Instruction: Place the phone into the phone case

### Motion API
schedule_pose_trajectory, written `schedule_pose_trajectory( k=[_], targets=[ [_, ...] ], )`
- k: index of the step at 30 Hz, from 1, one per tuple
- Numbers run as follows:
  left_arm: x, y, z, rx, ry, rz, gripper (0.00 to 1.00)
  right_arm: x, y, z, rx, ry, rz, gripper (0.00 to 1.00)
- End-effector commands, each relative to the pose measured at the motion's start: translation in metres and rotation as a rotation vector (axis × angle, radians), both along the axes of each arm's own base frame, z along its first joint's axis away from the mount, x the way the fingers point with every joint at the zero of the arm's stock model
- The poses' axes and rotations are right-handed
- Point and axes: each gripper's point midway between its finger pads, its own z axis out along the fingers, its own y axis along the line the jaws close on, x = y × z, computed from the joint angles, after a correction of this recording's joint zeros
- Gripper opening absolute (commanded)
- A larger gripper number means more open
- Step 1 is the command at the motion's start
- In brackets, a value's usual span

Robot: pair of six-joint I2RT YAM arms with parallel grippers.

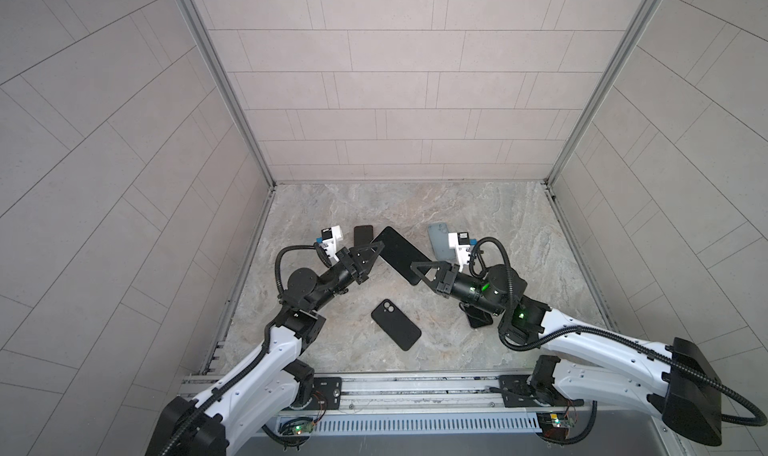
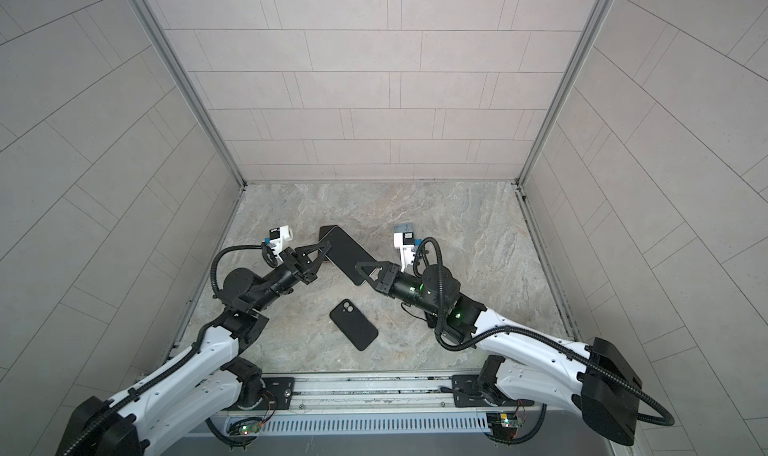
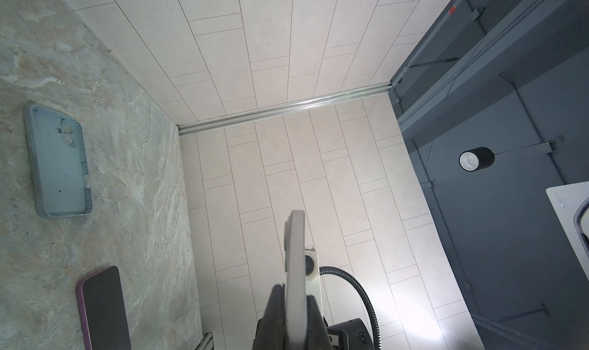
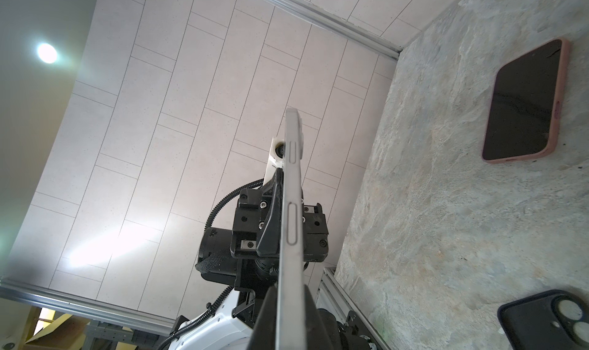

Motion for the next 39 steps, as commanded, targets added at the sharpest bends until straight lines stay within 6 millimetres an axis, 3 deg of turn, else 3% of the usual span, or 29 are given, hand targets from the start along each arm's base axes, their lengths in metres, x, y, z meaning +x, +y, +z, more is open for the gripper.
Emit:
schedule_pose_trajectory(
  k=[1, 4, 7, 10, 14, 17, 22, 30, 39],
  targets=[
    [-0.003, -0.007, -0.017, 0.051, 0.02, -0.037, 0.0, -0.006, -0.012, 0.041, 0.062, -0.119, -0.026, 0.03],
    [0.001, -0.005, -0.018, 0.057, 0.017, -0.01, 0.11, -0.007, -0.017, 0.036, 0.007, -0.117, -0.042, 0.0],
    [0.006, -0.005, -0.026, 0.148, 0.033, -0.016, 0.32, -0.008, -0.03, 0.033, -0.059, -0.128, -0.086, 0.0],
    [0.005, -0.002, -0.066, 0.444, 0.123, -0.028, 0.35, -0.008, -0.061, 0.029, -0.201, -0.147, -0.193, 0.0],
    [-0.007, 0.028, -0.116, 0.817, 0.239, -0.01, 0.35, -0.011, -0.107, 0.02, -0.424, -0.163, -0.316, 0.0],
    [-0.017, 0.036, -0.149, 0.921, 0.32, -0.046, 0.34, -0.014, -0.12, 0.012, -0.509, -0.166, -0.329, 0.0],
    [-0.029, 0.035, -0.189, 1.029, 0.373, -0.073, 0.32, -0.013, -0.118, 0.003, -0.531, -0.16, -0.319, 0.0],
    [-0.041, 0.034, -0.214, 1.159, 0.332, -0.102, 0.32, -0.01, -0.099, -0.001, -0.55, -0.16, -0.254, 0.0],
    [-0.042, 0.028, -0.241, 1.272, 0.342, -0.186, 0.3, -0.013, -0.105, -0.007, -0.528, -0.14, -0.264, 0.0]
  ],
)
